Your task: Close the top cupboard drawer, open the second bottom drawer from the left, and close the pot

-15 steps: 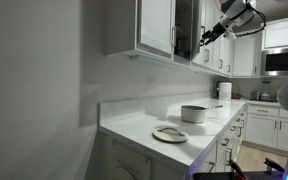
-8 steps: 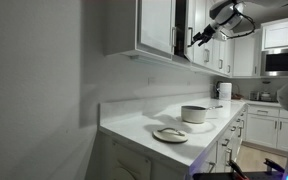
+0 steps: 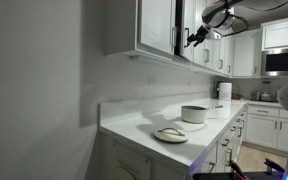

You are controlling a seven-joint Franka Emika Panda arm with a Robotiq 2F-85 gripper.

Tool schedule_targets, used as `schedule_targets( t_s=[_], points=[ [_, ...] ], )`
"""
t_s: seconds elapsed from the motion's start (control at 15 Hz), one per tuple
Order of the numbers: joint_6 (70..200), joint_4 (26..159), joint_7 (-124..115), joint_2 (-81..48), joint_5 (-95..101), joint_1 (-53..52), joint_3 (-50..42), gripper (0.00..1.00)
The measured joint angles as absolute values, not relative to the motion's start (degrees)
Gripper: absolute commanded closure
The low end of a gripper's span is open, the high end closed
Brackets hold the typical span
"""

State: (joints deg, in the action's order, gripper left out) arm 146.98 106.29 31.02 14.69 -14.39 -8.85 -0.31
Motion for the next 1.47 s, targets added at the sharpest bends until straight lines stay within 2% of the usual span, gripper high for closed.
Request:
schedule_targets(
  t_s=[0.27, 0.8, 1.07, 1.47],
  points=[
    [142.5, 106.0, 30.2, 14.7, -8.3, -8.7, -0.5, 0.00],
    [117.9, 101.7, 45.9, 13.9, -14.9, -9.9, -3.0, 0.00],
    [112.7, 99.9, 45.7, 13.7, -13.0, -9.7, -2.2, 0.00],
    [103.3, 97.8, 36.0, 13.7, -0.4, -7.9, 0.2, 0.00]
  ],
)
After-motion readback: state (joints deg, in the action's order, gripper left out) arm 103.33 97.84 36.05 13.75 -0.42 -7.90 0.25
